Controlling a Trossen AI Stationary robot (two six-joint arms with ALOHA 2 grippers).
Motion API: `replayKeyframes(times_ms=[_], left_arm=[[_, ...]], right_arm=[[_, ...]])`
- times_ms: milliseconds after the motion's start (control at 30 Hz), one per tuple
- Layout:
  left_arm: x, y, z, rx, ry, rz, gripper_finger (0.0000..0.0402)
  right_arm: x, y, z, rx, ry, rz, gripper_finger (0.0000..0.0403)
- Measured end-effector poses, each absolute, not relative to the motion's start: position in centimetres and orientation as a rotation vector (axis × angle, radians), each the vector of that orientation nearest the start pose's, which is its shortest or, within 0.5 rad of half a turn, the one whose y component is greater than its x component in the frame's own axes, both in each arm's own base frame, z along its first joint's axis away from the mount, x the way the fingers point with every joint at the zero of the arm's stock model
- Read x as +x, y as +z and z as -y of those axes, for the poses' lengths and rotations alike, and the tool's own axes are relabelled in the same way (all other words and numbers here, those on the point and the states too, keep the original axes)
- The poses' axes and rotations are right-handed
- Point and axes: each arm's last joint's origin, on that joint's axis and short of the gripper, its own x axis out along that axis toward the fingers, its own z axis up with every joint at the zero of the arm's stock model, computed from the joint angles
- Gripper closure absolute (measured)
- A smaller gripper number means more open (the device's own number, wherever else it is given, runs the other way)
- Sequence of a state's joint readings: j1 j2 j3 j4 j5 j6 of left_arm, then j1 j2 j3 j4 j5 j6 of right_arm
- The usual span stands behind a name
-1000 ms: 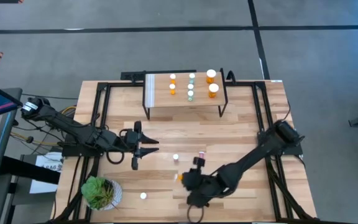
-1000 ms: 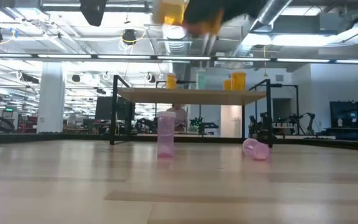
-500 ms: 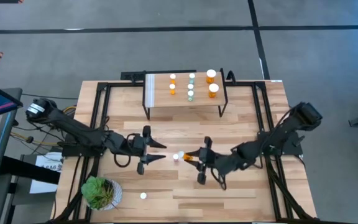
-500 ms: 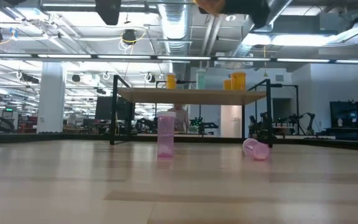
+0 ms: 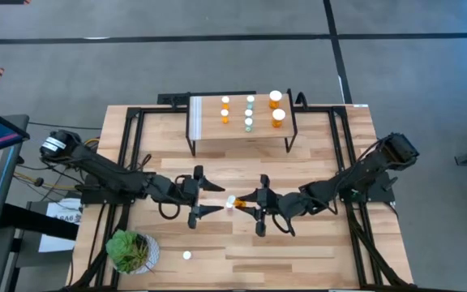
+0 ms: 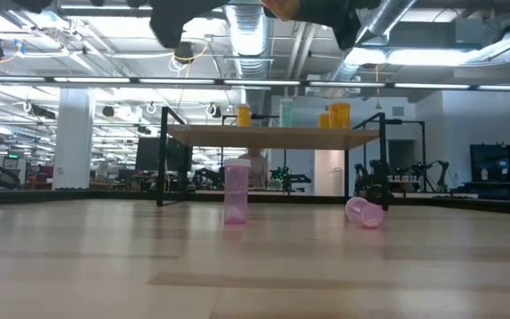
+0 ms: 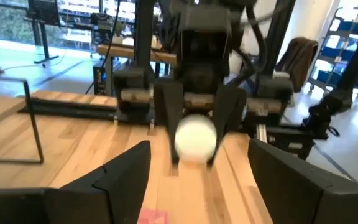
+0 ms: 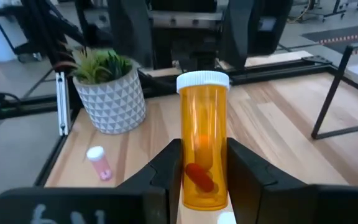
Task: Pick and place medicine bottles onto shelf by color
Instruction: Put the small orange pill bottle on the shelf aligned with the other small orange pill bottles
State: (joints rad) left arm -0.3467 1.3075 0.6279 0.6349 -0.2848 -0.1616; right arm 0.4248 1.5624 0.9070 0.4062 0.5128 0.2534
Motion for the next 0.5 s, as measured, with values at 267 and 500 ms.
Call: replayKeyframes(times_ms=[267, 500], left_arm=[[27.8, 24.8, 8.8, -0.129, -0.056, -0.084, 0.0143], [29.0, 24.1, 9.0, -0.121, -0.048, -0.115, 0.0143]], right_arm=[[31.3, 24.3, -13.1, 0.141, -0.098, -0.205, 0.0284], [31.3, 24.3, -13.1, 0.141, -0.099, -0.206, 0.0284]])
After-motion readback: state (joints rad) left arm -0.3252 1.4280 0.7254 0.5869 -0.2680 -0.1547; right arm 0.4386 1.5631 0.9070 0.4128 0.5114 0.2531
